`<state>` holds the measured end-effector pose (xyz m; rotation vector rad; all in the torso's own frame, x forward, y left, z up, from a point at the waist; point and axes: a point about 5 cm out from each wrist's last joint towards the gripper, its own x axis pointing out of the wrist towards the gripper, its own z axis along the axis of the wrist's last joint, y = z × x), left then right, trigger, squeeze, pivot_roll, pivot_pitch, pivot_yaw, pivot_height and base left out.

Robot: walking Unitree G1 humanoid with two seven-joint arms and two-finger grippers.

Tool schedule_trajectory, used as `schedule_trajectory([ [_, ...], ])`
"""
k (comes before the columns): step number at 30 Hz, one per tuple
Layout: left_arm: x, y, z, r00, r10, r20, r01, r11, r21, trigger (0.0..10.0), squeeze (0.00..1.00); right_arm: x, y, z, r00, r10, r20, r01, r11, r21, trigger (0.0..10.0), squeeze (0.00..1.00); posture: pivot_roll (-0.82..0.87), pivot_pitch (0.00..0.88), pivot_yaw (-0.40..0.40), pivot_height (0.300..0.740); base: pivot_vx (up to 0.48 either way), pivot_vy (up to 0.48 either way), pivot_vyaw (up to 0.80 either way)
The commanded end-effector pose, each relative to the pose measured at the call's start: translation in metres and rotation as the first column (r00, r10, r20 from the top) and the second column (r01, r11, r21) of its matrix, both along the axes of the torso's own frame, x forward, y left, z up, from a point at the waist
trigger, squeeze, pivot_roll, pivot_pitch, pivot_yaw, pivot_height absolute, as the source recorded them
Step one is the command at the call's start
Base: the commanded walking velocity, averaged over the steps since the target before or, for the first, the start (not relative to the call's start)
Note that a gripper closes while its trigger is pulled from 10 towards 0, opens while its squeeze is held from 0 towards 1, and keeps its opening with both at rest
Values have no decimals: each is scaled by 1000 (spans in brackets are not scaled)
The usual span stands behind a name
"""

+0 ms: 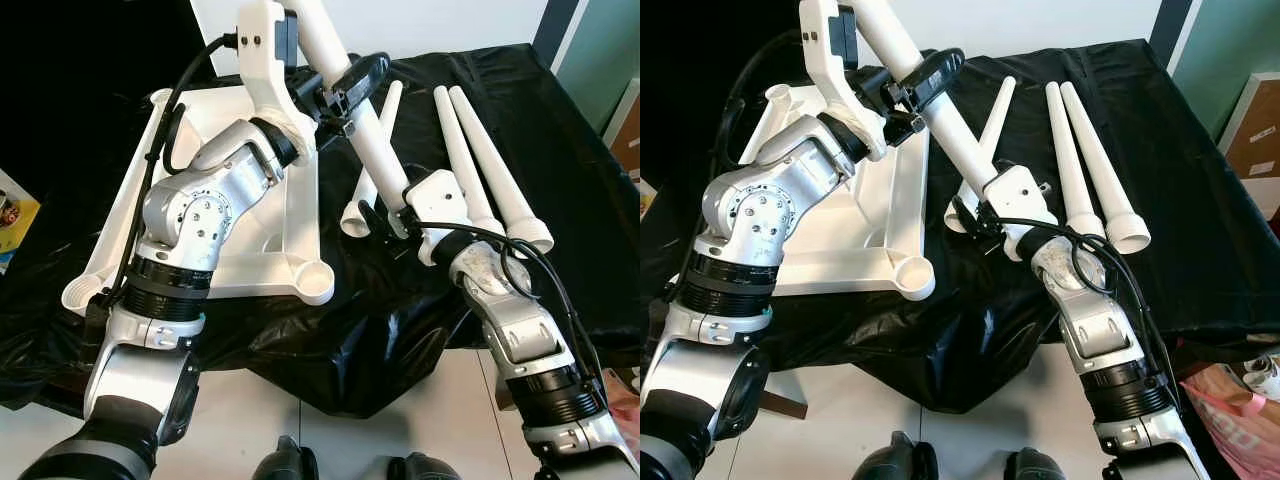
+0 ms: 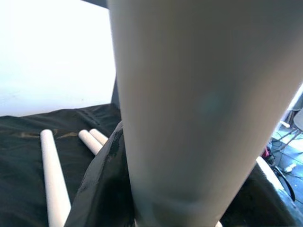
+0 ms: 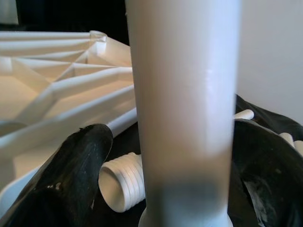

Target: Building children table

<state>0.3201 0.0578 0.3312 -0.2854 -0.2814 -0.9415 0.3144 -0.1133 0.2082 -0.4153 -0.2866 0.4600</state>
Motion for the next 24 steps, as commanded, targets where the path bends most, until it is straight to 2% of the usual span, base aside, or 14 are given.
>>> schedule_trajectory([
  [1,-21,-11,6,943,-295,151,289,955,64,10000,0,3,6,-3,1000,5,-4,-5,999,-43,10000,0,20,93,76,740,0,0,0],
  [3,-26,-17,7,936,-312,165,304,950,68,10000,0,9,9,-3,1000,-9,-1,8,997,-75,10000,0,23,88,74,740,0,0,0],
  [11,-32,-24,7,926,-332,178,325,943,67,10000,0,14,16,0,1000,-4,9,5,997,-76,10000,0,23,83,73,740,0,0,0],
  [12,-33,-24,7,926,-334,178,327,943,66,10000,0,14,17,1,1000,-4,10,5,997,-71,4000,0,24,83,72,740,0,0,0],
  [13,-33,-24,7,926,-334,178,327,943,66,10000,0,14,17,1,1000,-4,10,5,997,-71,4000,0,24,83,72,740,0,0,0],
  [14,-33,-25,7,925,-337,179,330,942,67,10000,0,15,17,1,1000,-4,13,5,998,-68,353,0,24,84,71,740,0,0,0],
  [16,-34,-26,6,924,-339,178,332,941,69,10000,0,15,17,1,1000,-6,14,7,998,-66,0,0,24,84,71,740,0,0,0],
  [24,-36,-27,6,921,-344,182,337,939,71,10000,0,17,15,-3,999,-41,-11,40,998,-43,0,0,23,86,72,740,0,0,0],
])
